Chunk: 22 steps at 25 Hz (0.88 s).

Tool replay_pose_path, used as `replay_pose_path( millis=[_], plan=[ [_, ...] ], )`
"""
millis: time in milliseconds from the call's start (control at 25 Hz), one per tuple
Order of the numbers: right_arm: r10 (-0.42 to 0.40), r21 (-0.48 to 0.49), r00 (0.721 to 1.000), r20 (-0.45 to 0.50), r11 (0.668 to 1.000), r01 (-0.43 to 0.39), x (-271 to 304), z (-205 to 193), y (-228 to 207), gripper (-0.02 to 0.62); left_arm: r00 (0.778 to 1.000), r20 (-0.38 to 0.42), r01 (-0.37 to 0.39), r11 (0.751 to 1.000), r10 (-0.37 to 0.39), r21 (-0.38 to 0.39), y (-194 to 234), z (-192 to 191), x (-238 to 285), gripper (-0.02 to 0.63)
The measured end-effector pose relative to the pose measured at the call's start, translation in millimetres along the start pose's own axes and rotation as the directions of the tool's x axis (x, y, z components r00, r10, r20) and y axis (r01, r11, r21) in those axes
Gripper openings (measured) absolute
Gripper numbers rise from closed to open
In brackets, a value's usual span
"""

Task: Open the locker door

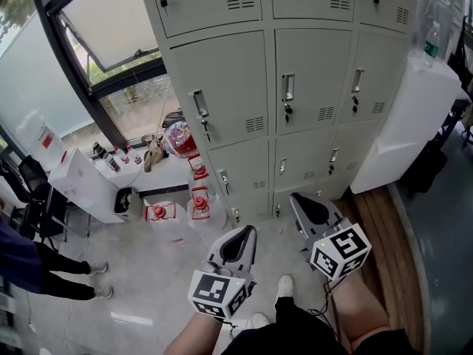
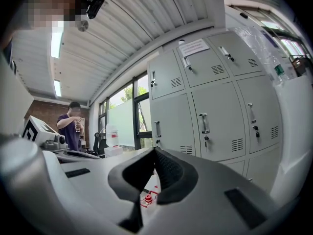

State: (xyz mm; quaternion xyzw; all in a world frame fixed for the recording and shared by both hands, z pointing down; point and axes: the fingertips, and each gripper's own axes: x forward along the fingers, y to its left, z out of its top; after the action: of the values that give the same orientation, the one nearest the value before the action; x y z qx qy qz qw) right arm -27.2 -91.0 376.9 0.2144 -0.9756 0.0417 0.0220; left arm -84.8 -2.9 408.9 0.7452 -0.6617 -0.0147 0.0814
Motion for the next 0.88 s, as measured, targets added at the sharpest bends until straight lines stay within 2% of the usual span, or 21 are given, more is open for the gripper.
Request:
replay_pose_path(
  millis=[480, 640, 880],
  plan=[
    [-0.001, 0.016, 1.0, -0.026, 1.0, 0.002, 57, 0, -84, 0.054, 1.0, -0.025, 0.011, 1.0, -0.012, -0.008, 20, 4, 93, 0.02],
    [0.005, 0.011, 0.999, -0.033, 1.0, -0.005, 80, 0, -108, 0.054, 1.0, -0.022, 0.021, 1.0, -0.02, 0.012, 28, 8, 121, 0.02],
    [0.025, 0.002, 0.999, -0.04, 1.0, -0.025, 113, 1, -136, 0.054, 1.0, -0.021, 0.002, 1.0, -0.002, 0.012, 42, 13, 156, 0.02]
  ],
)
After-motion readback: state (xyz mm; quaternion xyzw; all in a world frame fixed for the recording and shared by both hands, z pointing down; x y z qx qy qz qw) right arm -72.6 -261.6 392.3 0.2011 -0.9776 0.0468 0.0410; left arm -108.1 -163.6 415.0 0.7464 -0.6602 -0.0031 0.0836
